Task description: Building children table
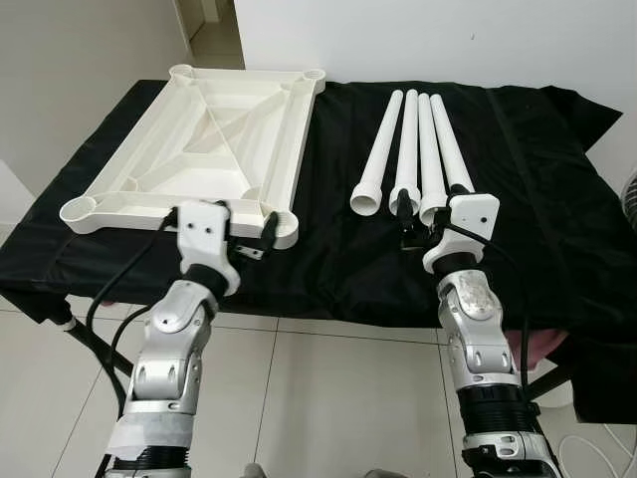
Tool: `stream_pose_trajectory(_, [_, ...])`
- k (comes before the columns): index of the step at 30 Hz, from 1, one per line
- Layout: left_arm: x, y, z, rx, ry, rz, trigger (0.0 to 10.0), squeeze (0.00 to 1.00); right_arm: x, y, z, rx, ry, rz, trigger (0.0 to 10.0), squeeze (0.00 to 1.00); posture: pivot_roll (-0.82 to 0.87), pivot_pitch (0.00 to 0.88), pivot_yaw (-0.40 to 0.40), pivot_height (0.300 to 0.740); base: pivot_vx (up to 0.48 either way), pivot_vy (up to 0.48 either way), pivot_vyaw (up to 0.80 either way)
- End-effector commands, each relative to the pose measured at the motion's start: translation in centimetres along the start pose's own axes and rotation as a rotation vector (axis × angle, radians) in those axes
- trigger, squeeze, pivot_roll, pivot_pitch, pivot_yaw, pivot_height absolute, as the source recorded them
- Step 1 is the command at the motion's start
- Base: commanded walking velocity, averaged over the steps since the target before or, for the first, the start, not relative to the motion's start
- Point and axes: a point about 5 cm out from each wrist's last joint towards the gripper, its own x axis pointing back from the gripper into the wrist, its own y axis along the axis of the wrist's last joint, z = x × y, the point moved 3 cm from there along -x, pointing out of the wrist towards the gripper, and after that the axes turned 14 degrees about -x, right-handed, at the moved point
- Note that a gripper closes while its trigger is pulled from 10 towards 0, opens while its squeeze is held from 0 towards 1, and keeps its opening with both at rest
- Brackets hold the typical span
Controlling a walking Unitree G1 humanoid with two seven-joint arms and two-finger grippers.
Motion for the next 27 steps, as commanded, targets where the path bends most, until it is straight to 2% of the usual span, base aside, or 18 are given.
stream_pose_trajectory(1, [-0.1, -0.2, 1.6, -0.006, 0.222, 0.06, 10.0, 0.0, -0.4, 0.1, 0.4, 0.004, 0.018, 0.0, 10.0, 0.0, -0.08, 0.016, 0.045, 0.74, 0.0, 0.0, 0.0])
stream_pose_trajectory(10, [-0.5, 0.2, 1.5, -0.001, 0.227, 0.054, 10.0, 0.0, -0.6, 0.2, 0.8, 0.003, 0.029, -0.004, 10.0, 0.0, -0.08, 0.027, 0.052, 0.74, 0.0, 0.0, 0.0])
stream_pose_trajectory(14, [-0.7, 0.3, 2.2, 0.0, 0.238, 0.054, 10.0, 0.0, -0.8, 0.5, 0.6, 0.002, 0.021, -0.015, 10.0, 0.0, -0.08, 0.032, 0.055, 0.74, 0.0, 0.0, 0.0])
stream_pose_trajectory(15, [-0.6, 0.6, 3.0, -0.009, 0.233, 0.041, 10.0, 0.0, -0.8, 1.0, 0.4, 0.003, 0.013, -0.028, 10.0, 0.0, -0.08, 0.032, 0.056, 0.74, 0.0, 0.0, 0.0])
stream_pose_trajectory(20, [-0.6, 0.8, 3.7, -0.016, 0.241, 0.033, 10.0, 0.0, -0.7, 1.1, 0.0, 0.018, 0.009, -0.029, 10.0, 0.0, -0.08, 0.033, 0.054, 0.74, 0.0, 0.0, 0.0])
stream_pose_trajectory(27, [-1.1, 1.1, 3.8, -0.013, 0.24, 0.032, 10.0, 0.0, -1.2, 1.6, 0.0, 0.035, 0.015, -0.044, 10.0, 0.0, -0.08, 0.031, 0.052, 0.74, 0.0, 0.0, 0.0])
